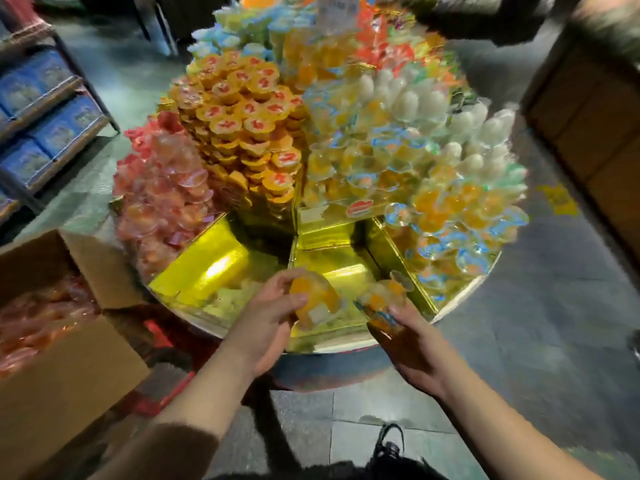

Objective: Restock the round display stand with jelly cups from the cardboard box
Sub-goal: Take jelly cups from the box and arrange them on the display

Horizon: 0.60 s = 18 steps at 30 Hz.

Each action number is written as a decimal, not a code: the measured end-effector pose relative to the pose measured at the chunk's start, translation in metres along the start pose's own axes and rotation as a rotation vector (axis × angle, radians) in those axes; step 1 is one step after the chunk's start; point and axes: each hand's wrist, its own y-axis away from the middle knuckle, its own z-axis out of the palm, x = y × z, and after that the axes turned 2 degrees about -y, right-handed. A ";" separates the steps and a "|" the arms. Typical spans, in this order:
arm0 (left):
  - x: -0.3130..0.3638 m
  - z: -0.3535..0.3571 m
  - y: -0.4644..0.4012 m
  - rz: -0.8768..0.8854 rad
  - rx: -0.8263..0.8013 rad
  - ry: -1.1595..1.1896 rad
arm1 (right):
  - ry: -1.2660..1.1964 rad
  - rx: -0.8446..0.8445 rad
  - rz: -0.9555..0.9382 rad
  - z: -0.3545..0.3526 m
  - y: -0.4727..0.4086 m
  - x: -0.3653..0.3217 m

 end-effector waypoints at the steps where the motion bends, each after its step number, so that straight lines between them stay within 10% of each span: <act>1: -0.007 0.021 -0.013 0.008 -0.007 -0.019 | 0.033 0.018 -0.012 -0.022 -0.002 -0.014; 10: -0.064 0.169 -0.114 0.086 0.046 -0.341 | 0.208 0.180 -0.195 -0.146 -0.024 -0.140; 18: -0.104 0.224 -0.199 0.086 0.143 -0.703 | 0.949 0.376 -0.292 -0.193 -0.087 -0.222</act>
